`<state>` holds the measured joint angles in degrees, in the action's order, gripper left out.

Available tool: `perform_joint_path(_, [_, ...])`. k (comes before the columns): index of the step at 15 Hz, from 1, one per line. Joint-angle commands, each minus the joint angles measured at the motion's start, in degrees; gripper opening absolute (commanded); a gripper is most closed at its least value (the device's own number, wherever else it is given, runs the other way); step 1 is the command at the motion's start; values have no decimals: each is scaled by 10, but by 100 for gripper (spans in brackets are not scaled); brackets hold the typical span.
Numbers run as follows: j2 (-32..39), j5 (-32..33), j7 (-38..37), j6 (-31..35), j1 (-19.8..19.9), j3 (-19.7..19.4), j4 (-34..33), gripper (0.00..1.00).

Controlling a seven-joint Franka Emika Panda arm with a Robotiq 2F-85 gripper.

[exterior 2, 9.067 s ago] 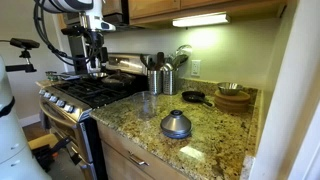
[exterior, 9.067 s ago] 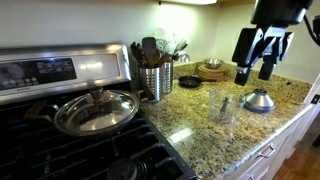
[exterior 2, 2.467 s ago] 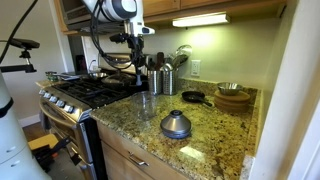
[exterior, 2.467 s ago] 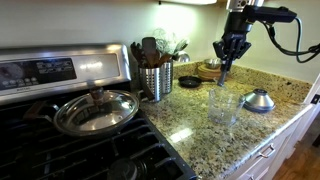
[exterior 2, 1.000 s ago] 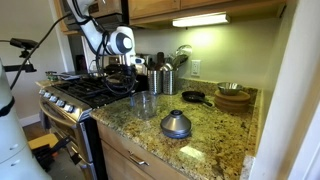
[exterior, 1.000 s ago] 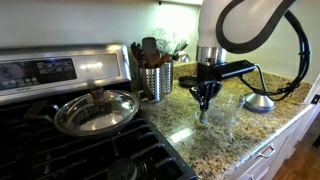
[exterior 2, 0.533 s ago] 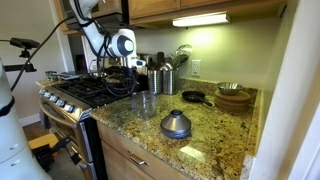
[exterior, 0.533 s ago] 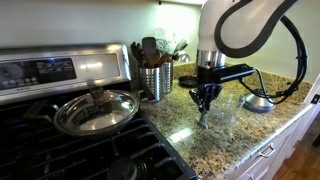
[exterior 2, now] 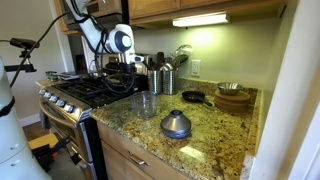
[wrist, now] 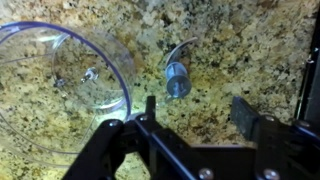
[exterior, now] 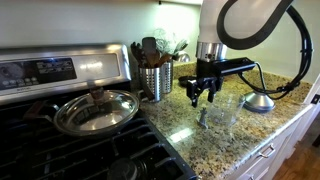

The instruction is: Take the blades out of the food processor chamber

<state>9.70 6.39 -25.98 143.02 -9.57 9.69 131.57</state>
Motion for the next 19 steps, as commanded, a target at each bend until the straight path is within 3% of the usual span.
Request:
perform_joint_path(1, [-56,-28,13,0,-4,-9,31,100])
perform_joint_path(9, [-118,-27,1,-19,7,-18,45,100])
perform_joint_path(10, [-83,-22,4,-6,3,-14,21,100])
perform_joint_path(19, [-95,-22,3,-8,7,-15,28,100])
